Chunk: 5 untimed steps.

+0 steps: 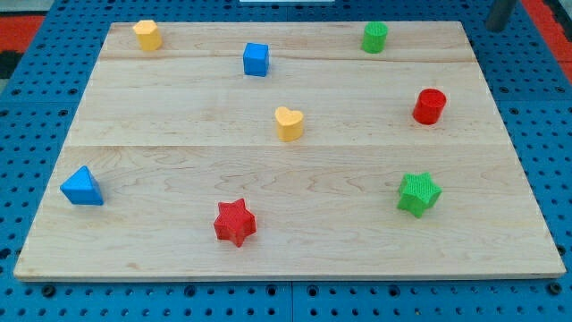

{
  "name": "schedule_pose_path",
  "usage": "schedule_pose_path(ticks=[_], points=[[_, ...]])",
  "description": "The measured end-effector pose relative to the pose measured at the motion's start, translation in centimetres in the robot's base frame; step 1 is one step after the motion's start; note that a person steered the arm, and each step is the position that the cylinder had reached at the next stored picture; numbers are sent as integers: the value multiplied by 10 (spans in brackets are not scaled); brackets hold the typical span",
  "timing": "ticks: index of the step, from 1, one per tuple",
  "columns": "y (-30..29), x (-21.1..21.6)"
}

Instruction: Push the red circle closer to the green star

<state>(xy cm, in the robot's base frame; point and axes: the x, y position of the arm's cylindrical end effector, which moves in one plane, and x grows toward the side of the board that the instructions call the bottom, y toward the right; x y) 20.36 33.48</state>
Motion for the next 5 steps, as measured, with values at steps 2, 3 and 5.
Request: schedule_pose_path(ticks=[2,3,5], points=[[-55,85],[-65,124],[-141,138]])
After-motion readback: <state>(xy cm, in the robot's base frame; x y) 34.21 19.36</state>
